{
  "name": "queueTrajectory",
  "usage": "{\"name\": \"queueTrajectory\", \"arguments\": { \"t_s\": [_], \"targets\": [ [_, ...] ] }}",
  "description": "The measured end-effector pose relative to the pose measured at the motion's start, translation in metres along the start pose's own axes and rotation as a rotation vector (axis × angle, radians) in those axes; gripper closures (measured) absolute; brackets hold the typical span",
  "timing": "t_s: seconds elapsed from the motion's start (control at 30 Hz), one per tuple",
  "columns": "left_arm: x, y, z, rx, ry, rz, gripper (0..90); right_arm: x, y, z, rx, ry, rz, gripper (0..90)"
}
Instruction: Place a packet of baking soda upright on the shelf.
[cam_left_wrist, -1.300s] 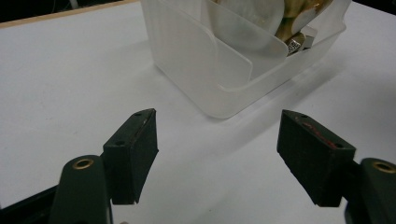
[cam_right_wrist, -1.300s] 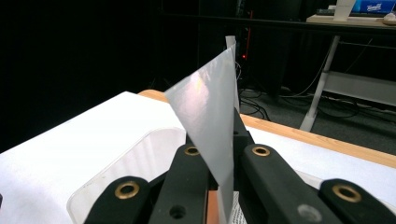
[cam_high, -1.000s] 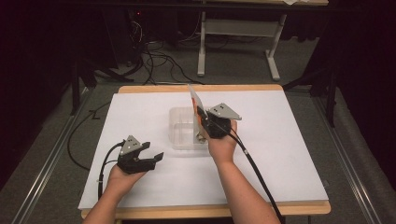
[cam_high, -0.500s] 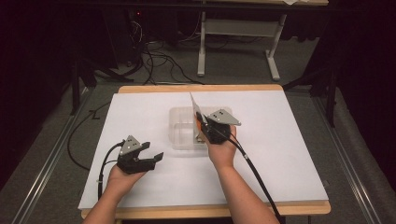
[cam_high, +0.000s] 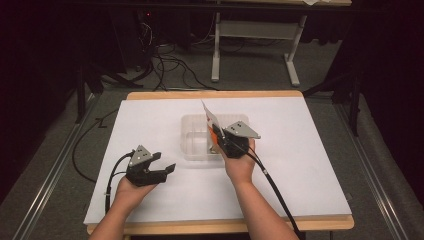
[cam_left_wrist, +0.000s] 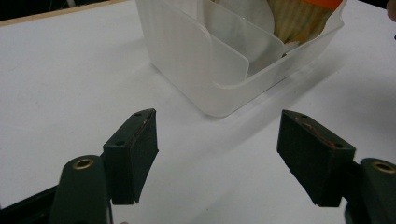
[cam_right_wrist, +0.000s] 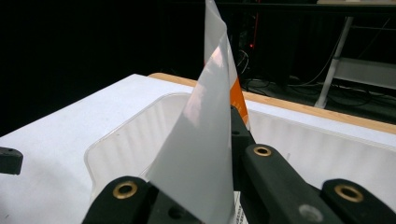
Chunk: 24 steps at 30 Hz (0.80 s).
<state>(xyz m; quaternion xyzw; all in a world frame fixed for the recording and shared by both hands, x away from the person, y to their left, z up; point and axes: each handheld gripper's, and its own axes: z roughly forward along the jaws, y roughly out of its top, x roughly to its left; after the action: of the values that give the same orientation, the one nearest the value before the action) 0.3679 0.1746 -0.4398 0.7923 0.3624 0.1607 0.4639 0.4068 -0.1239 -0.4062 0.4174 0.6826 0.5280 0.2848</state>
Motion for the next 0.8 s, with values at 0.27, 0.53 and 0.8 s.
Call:
{"name": "queueTrajectory", "arguments": {
  "t_s": [0.27,0.53,0.8],
  "targets": [
    [0.0,0.0,0.0,-0.005,-0.001,-0.001,29.6,-0.001,0.005,-0.002,0.019,0.012,-0.007,76.6],
    [0.001,0.001,-0.001,-0.01,0.002,-0.003,30.0,0.002,0.011,-0.003,0.031,-0.001,-0.004,43.5],
    [0.002,0.001,-0.001,-0.008,0.005,-0.003,29.9,0.003,0.008,-0.003,0.068,0.004,-0.012,29.1]
  ]
}}
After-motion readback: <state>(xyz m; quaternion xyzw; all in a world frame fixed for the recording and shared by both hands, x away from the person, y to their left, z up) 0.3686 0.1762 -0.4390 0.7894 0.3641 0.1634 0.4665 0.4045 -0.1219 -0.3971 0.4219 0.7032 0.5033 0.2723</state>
